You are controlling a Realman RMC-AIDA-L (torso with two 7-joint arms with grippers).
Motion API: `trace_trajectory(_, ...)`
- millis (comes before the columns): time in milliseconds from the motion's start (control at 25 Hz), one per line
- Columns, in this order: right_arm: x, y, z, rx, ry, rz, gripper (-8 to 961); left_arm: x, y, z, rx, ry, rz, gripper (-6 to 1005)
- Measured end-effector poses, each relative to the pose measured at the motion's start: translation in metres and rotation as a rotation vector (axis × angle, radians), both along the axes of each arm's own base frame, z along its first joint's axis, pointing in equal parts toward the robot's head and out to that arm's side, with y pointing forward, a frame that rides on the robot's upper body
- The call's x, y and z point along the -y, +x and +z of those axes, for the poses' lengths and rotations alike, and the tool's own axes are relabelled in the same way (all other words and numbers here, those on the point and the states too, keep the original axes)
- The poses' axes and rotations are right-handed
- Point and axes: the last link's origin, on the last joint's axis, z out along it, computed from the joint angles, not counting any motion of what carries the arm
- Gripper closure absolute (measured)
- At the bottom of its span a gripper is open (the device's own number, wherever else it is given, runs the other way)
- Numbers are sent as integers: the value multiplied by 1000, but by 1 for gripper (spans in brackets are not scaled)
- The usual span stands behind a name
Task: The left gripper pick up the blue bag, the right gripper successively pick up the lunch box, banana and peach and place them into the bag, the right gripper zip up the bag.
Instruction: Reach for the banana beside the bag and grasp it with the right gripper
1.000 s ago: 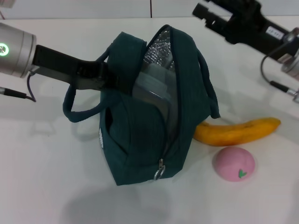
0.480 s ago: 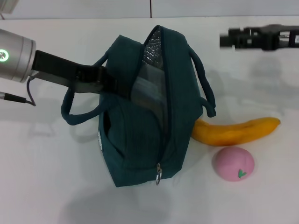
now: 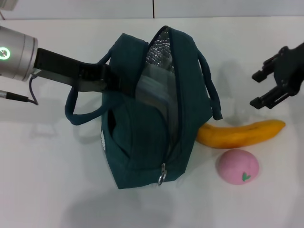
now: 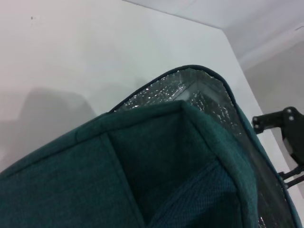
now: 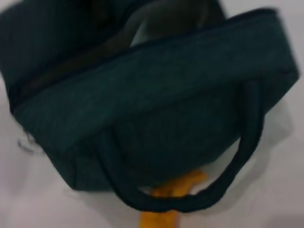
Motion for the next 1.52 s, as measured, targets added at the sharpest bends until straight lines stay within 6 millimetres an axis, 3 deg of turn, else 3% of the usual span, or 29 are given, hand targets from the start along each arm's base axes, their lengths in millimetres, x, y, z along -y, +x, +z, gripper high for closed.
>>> trace_trajectory(120, 0, -9, -6, 68, 2, 50, 193, 0, 1, 0, 1, -1, -2, 963)
trace_trajectory(360, 6, -23, -36, 104, -41, 91, 200, 0, 1, 0, 1, -1, -2, 963)
trace_trajectory(760, 12, -14, -85, 150, -94, 61, 212, 0, 1, 0, 3, -1, -5, 963)
trace_trajectory(1520, 16, -8, -111, 146, -129, 60, 229, 0, 3, -1, 13, -1, -6, 963)
